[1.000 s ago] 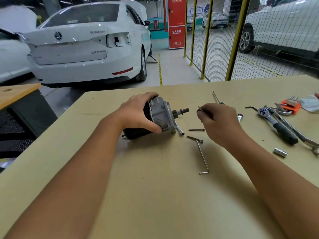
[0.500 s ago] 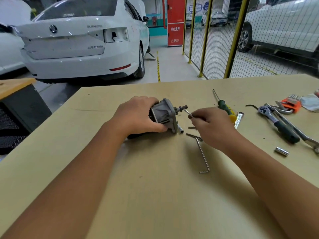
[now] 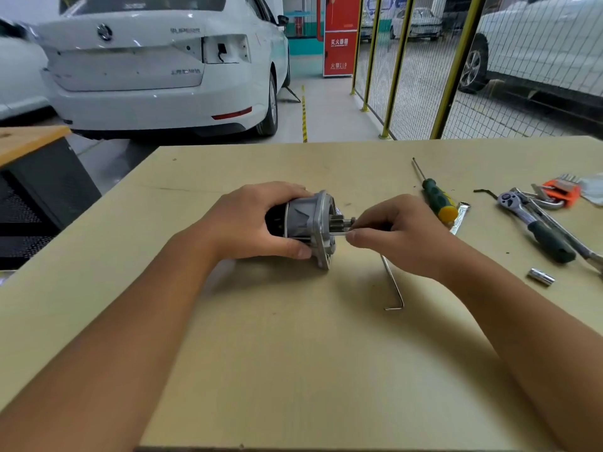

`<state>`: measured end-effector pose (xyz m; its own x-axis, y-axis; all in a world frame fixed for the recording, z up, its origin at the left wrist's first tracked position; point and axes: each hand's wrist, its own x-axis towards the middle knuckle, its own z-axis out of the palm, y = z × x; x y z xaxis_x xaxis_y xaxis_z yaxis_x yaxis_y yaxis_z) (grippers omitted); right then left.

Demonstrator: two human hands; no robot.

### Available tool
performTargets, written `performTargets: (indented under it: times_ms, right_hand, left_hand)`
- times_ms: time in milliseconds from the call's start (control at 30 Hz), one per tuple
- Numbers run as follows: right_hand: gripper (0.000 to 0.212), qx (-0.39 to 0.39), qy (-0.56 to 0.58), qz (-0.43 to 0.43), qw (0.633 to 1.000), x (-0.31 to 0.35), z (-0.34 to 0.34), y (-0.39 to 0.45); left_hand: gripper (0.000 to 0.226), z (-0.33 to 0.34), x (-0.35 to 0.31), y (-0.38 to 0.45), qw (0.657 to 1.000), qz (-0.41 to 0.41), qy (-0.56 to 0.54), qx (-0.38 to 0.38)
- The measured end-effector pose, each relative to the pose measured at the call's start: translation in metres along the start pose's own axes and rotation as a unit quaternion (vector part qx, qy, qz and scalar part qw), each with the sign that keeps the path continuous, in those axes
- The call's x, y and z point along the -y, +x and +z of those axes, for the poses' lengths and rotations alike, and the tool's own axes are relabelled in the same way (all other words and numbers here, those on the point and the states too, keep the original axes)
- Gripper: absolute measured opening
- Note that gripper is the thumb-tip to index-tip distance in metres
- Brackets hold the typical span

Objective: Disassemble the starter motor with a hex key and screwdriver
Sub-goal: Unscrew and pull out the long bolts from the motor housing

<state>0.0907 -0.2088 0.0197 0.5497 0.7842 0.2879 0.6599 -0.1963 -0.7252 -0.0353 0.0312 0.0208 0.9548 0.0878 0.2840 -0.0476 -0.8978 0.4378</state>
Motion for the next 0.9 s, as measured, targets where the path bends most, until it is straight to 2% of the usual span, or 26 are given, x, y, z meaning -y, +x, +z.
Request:
performTargets:
  times_ms: [167,333,667,900]
  right_hand:
    - [0.021,-0.002,0.016,0.011,1.0,-0.004,-0.017,-0.002]
    - [0.016,0.041,0.019,0.004,0.999,-0.001,-0.001,-0.004]
    - [0.018,0.024,0.022,0.008,0.999,0.006,0.008,-0.006]
    - [0.015,0.024,0.042,0.082,0.995,0.011,0.008,-0.005]
  left_hand:
    - [0.079,0.001,0.001,-0.004,0.999,0.013,-0.025,-0.024]
    - [0.078,0.002,-0.001,-0.005,0.999,0.016,-0.034,-0.037]
    - [0.073,0.003,-0.003,-0.005,0.998,0.028,-0.028,-0.044]
    - [0.075,0.004,-0.003,-0.005,0.998,0.032,-0.016,-0.049]
